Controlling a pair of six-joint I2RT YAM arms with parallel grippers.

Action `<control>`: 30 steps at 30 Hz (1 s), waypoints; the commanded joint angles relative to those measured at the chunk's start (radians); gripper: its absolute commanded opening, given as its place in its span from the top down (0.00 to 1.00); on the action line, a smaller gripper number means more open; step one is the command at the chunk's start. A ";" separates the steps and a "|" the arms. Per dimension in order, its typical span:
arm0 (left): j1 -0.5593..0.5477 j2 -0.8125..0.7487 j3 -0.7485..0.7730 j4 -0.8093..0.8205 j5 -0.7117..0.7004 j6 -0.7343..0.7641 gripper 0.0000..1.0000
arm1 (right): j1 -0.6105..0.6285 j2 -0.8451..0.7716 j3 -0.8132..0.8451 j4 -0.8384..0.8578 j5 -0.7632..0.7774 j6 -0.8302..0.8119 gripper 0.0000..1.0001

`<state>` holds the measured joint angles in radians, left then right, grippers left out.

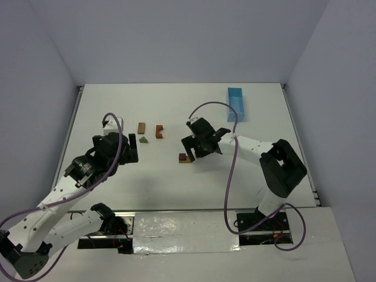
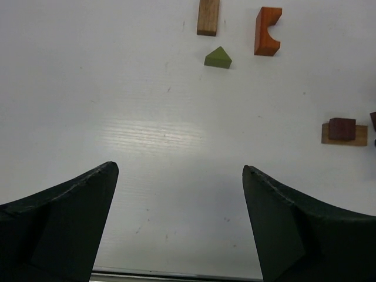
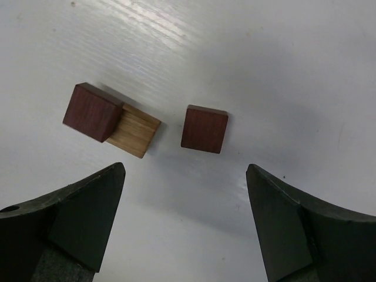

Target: Build the wood block tower

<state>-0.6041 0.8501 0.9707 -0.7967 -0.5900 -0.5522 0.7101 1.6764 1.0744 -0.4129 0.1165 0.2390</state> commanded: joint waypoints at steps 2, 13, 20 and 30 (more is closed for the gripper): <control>0.007 -0.039 -0.087 0.125 0.073 0.077 0.01 | -0.027 -0.026 0.056 0.023 -0.110 -0.333 0.08; 0.007 -0.092 -0.102 0.148 0.113 0.104 0.01 | -0.170 -0.015 0.115 -0.137 -0.425 -0.949 0.01; 0.009 -0.097 -0.106 0.159 0.127 0.124 0.00 | -0.225 -0.067 0.004 -0.025 -0.575 -1.211 0.06; 0.010 -0.131 -0.112 0.168 0.145 0.133 0.01 | -0.228 0.115 0.127 -0.167 -0.592 -1.374 0.15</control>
<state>-0.5987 0.7414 0.8608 -0.6716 -0.4580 -0.4431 0.4858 1.7679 1.1332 -0.5358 -0.4496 -1.0542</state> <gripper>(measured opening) 0.994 0.859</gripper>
